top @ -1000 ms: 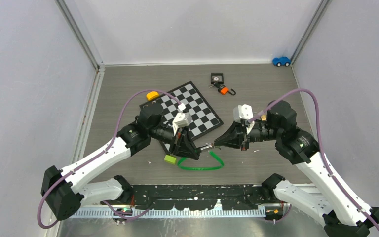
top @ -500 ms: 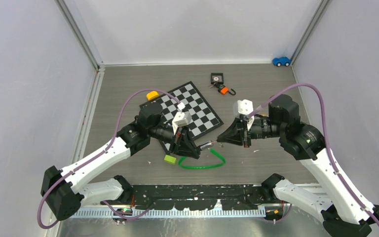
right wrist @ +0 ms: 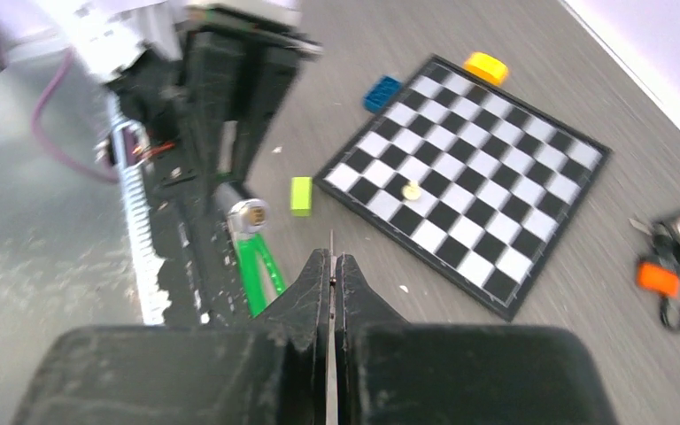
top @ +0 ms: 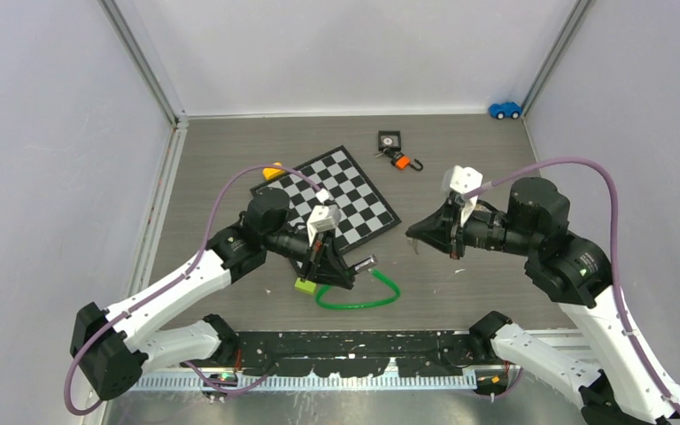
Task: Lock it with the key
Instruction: Place the key at the center of the board.
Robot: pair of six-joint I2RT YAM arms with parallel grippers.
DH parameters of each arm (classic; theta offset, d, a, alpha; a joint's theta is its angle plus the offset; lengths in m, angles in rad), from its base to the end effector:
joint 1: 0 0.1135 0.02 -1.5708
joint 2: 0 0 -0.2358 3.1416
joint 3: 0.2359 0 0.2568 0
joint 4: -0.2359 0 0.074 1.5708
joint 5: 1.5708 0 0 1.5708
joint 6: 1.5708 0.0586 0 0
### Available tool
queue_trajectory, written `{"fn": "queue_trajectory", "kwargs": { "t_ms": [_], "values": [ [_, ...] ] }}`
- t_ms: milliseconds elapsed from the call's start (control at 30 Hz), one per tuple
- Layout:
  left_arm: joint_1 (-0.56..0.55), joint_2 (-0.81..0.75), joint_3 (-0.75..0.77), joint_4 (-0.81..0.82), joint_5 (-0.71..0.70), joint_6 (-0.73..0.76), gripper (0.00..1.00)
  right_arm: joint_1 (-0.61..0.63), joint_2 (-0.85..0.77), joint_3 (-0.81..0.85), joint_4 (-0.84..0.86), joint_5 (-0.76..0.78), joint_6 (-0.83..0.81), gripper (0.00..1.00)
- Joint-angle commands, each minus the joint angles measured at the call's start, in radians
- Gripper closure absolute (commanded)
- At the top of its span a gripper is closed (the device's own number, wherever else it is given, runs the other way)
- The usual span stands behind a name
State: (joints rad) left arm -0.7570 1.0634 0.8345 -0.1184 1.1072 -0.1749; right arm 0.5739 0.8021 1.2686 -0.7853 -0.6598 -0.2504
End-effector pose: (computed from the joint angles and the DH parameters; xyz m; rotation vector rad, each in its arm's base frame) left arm 0.1504 -0.2142 0.2873 1.3364 1.5860 -1.6504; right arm 0.1202 0.1205 0.4112 -1.1609 1.5118 0.8407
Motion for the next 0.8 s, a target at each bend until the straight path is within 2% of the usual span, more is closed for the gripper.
{"fn": "queue_trajectory", "kwargs": {
  "t_ms": [0, 167, 333, 433, 567, 767],
  "values": [
    [0.003, -0.041, 0.003, 0.041, -0.035, 0.000, 1.00, -0.003, -0.006, -0.078, 0.134, 0.407, 0.303, 1.00],
    [0.004, -0.040, 0.003, 0.041, -0.146, -0.023, 1.00, -0.003, 0.025, -0.149, 0.114, 0.725, 0.553, 1.00],
    [0.004, -0.026, 0.001, 0.070, -0.342, -0.087, 1.00, -0.003, 0.071, -0.220, 0.030, 0.905, 0.768, 0.99],
    [0.004, 0.023, -0.002, 0.152, -0.362, -0.142, 1.00, -0.003, 0.090, -0.319, 0.039, 0.922, 0.873, 0.96],
    [-0.001, 0.094, 0.022, 0.190, -0.384, -0.165, 1.00, -0.004, 0.118, -0.461, 0.108, 0.971, 0.934, 0.94],
    [-0.021, 0.147, 0.044, 0.213, -0.536, -0.144, 1.00, -0.038, 0.159, -0.595, 0.191, 1.021, 0.983, 0.80]
  ]
}}
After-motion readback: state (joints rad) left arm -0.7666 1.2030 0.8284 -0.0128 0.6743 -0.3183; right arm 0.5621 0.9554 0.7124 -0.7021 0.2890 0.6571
